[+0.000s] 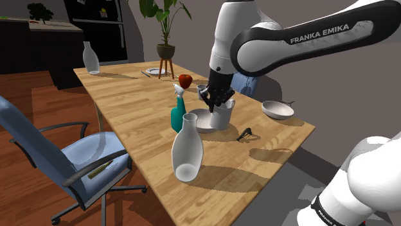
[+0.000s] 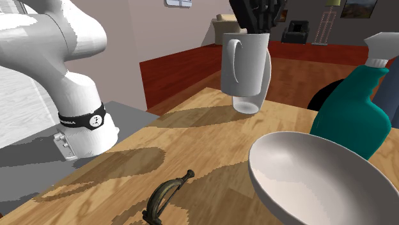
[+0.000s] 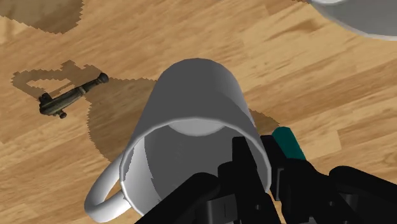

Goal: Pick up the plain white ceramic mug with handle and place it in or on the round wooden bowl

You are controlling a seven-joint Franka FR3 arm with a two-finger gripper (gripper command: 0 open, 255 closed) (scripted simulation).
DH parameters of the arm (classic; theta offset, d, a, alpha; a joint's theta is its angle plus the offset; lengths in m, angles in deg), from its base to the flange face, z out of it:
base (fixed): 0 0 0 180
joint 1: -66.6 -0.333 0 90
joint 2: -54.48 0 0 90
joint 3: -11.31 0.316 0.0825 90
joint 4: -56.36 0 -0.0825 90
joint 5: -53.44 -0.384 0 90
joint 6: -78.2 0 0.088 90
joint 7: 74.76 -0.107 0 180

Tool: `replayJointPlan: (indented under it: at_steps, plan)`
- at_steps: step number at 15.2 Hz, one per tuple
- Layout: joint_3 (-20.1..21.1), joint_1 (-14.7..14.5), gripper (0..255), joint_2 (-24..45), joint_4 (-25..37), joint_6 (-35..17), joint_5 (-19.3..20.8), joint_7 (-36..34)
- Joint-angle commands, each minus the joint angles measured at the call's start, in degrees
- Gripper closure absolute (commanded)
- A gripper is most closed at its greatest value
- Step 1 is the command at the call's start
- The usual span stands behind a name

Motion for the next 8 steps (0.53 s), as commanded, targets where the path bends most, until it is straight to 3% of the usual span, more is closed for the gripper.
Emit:
replayJointPlan:
  at_steps: [1,8]
  plan:
    - [-1.10,1.19,255,2.72,3.43,0.63,0.99,1.69]
    - [-4.05,4.53,255,13.81,16.74,2.68,3.99,6.62]
